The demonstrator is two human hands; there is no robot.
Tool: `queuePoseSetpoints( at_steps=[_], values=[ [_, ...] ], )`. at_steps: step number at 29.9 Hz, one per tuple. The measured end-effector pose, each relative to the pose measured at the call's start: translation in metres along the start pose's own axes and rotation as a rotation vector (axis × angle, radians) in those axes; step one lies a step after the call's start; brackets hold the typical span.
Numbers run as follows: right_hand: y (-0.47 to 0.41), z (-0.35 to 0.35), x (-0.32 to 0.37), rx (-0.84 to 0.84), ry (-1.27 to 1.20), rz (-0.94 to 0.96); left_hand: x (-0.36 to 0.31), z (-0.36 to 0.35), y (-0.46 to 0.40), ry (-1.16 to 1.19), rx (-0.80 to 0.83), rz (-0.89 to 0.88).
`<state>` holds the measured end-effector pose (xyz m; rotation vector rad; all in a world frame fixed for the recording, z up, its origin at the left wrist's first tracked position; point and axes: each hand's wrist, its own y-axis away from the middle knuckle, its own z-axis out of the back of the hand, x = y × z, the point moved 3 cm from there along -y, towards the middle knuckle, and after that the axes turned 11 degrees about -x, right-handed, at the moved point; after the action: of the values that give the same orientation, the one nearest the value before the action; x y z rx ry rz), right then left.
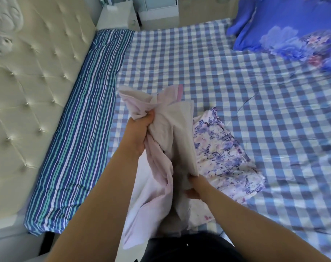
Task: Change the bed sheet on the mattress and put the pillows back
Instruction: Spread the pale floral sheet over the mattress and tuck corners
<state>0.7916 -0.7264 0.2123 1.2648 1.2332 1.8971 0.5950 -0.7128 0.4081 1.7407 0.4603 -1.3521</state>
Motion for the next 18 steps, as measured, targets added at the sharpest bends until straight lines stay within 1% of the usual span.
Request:
queuePoseSetpoints(
  at_steps=[2, 3, 4, 5, 6, 7, 8, 9, 10, 11, 13, 14, 15, 16, 17, 18],
  values=[
    [-0.009, 0.029, 0.017, -0.119, -0.127, -0.004, -0.006, 0.01, -0.003, -0.19, -0.15, -0.127],
    [-0.013, 0.043, 0.03, -0.211, -0.124, 0.052, -0.003, 0.021, -0.006, -0.295, -0.249, -0.182],
    [-0.015, 0.057, 0.049, -0.313, -0.079, 0.155, 0.004, 0.034, -0.008, -0.367, -0.331, -0.206],
    [-0.012, 0.069, 0.07, -0.408, -0.033, 0.292, 0.016, 0.05, -0.011, -0.41, -0.377, -0.217],
    [-0.001, 0.077, 0.091, -0.472, -0.008, 0.418, 0.026, 0.065, -0.01, -0.447, -0.394, -0.214],
    [0.014, 0.08, 0.112, -0.494, -0.037, 0.539, 0.04, 0.08, -0.01, -0.47, -0.368, -0.193],
    [0.027, 0.079, 0.131, -0.462, -0.088, 0.653, 0.052, 0.093, -0.011, -0.477, -0.301, -0.162],
    [0.042, 0.075, 0.148, -0.379, -0.177, 0.732, 0.064, 0.105, -0.011, -0.457, -0.222, -0.125],
    [0.054, 0.067, 0.161, -0.294, -0.25, 0.769, 0.077, 0.116, -0.013, -0.448, -0.143, -0.07],
    [0.06, 0.059, 0.17, -0.221, -0.261, 0.81, 0.088, 0.123, -0.013, -0.458, -0.056, -0.005],
    [0.067, 0.038, 0.181, -0.126, -0.171, 0.844, 0.107, 0.134, -0.013, -0.582, 0.041, 0.083],
    [0.067, 0.029, 0.183, -0.116, -0.11, 0.861, 0.114, 0.139, -0.017, -0.693, 0.007, 0.078],
    [0.075, 0.018, 0.184, -0.079, -0.095, 0.869, 0.117, 0.142, -0.023, -0.843, -0.071, 0.028],
    [0.081, 0.006, 0.184, -0.031, -0.109, 0.876, 0.114, 0.141, -0.027, -0.972, -0.151, -0.067],
    [0.088, -0.004, 0.184, 0.003, -0.123, 0.879, 0.109, 0.137, -0.033, -1.041, -0.19, -0.192],
    [0.094, -0.014, 0.185, 0.019, -0.134, 0.865, 0.098, 0.13, -0.035, -1.068, -0.179, -0.297]
  ],
)
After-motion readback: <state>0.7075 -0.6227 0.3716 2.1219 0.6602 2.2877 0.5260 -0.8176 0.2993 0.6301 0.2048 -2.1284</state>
